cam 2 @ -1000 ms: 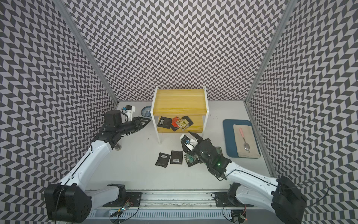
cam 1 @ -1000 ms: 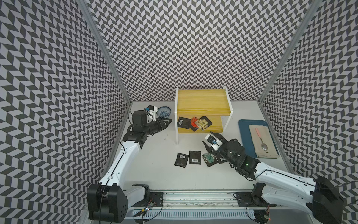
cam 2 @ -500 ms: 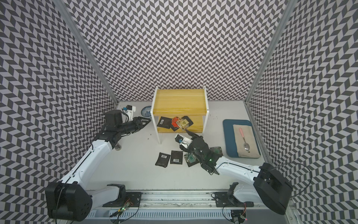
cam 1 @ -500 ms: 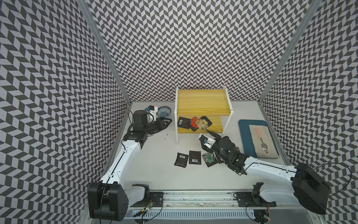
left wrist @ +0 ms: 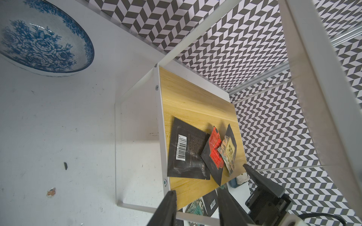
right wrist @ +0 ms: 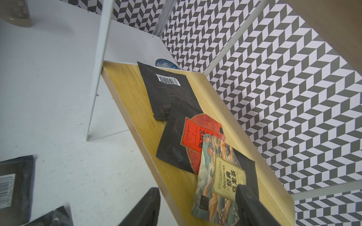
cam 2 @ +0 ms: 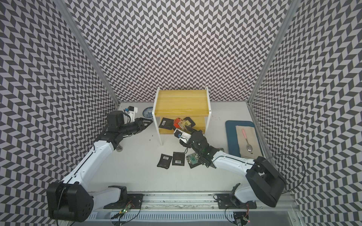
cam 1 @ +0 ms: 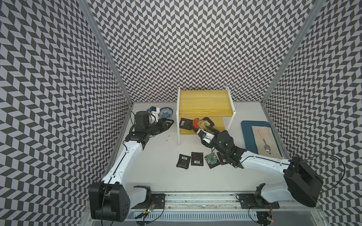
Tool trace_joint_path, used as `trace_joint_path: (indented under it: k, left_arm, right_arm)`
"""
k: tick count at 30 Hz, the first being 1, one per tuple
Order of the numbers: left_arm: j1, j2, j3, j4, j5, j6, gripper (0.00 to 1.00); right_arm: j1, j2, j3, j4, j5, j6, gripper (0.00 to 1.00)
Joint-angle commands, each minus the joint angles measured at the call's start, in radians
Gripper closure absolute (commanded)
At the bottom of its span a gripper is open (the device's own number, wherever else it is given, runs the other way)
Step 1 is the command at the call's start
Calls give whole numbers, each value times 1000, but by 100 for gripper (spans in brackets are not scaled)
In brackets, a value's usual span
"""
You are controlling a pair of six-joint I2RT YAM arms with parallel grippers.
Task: Remove the tea bags from the shelf
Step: Pick up the tea bag from the shelf.
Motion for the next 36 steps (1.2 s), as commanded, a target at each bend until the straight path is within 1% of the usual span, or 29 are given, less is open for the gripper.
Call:
trace_joint_path:
  k: [1,7,11,12,14,18,23,29,36]
  left_arm:
    - [11,5,39,24,15,17,62]
    - [17,8,35,25,15,15,63]
    - [19,10,30,28,15,13,64]
    - [21,9,30,28,15,14,64]
    - [24,7,28,27,15,14,64]
    - [28,4,19,33,18,13,64]
    - [31,2,7,43,22,8,64]
    - [31,6,4,56,34,-1,64]
    - [31,-3,3,53,33,-3,64]
  right_arm:
    - [-10,18,25,0,-42,2,35]
    - [-19,42,34,-26,-58,13,35]
    - [-24,62,53,-44,-59,22,39]
    - [-24,64,55,-48,-60,24,41]
    - [-24,64,55,-53,-65,33,47]
    - [-23,51,51,-71,-66,54,63]
    - [-14,12,30,-86,-53,66,68]
    - [-11,-34,25,-97,-22,71,81]
    - [-8,-70,37,-113,9,67,92]
